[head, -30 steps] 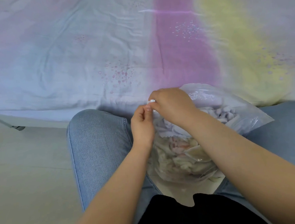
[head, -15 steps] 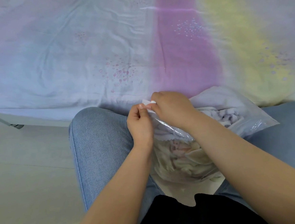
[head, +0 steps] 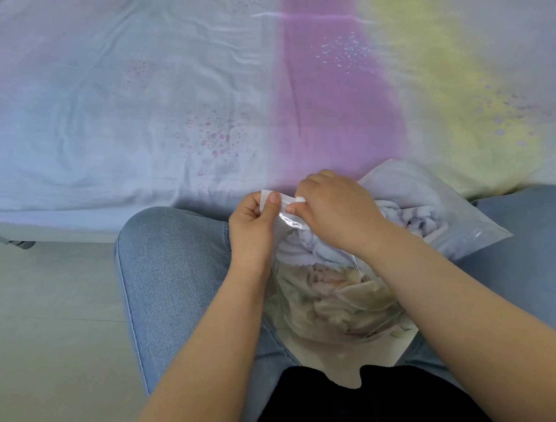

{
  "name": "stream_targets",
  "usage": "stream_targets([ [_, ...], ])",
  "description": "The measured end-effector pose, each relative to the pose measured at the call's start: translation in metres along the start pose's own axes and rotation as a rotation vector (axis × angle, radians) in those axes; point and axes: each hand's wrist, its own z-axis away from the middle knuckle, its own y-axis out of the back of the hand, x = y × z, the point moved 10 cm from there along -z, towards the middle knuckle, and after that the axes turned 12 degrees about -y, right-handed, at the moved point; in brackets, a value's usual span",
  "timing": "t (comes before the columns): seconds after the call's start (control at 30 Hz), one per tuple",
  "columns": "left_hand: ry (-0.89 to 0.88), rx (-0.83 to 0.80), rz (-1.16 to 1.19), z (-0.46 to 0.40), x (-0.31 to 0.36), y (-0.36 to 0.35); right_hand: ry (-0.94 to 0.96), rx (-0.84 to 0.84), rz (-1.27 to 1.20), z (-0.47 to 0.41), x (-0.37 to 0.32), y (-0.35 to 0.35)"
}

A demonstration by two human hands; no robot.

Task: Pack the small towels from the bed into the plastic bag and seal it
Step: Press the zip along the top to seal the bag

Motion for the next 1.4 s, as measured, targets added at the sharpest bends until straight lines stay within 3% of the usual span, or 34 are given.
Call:
stream_targets([
  [0.33,0.031,0.386,-0.049,-0.006,-0.007,0.048,0.037,-0.058,0.089,0.018,0.003,-0.007],
  [0.4,0.040,0.425,-0.099,-0.004,-0.009,0.053,0.049,-0.080,0.098,0.028,0.007,-0.008],
  [0.47,-0.062,0.410,-0.241,-0.003,0.009,0.052,0.046,-0.081,0.118,0.032,0.010,-0.007],
  [0.53,-0.382,0.326,-0.455,-0.002,0.055,0.041,0.023,-0.083,0.145,0.029,0.017,-0.006],
  [0.57,-0.589,0.205,-0.576,-0.001,0.076,0.025,0.008,-0.085,0.149,0.027,0.021,-0.006],
  [0.6,-0.757,0.029,-0.679,0.003,0.088,0.002,-0.005,-0.083,0.151,0.024,0.024,-0.005],
  [0.67,-0.899,-0.339,-0.825,0.016,0.079,-0.038,-0.009,-0.070,0.163,0.020,0.028,-0.004],
  [0.73,-0.854,-0.506,-0.880,0.027,0.058,-0.056,-0.004,-0.097,0.174,0.019,0.031,-0.005],
  [1.0,-0.815,-0.470,-0.859,0.026,0.054,-0.061,-0.061,-0.227,0.018,0.022,0.036,-0.008],
  [1.2,-0.883,-0.312,-1.090,0.025,0.063,-0.057,-0.161,-0.252,-0.029,0.021,0.047,-0.007],
  [1.4,-0.714,-0.131,-1.212,-0.001,0.057,-0.029,-0.168,-0.301,0.010,0.029,0.062,-0.007],
])
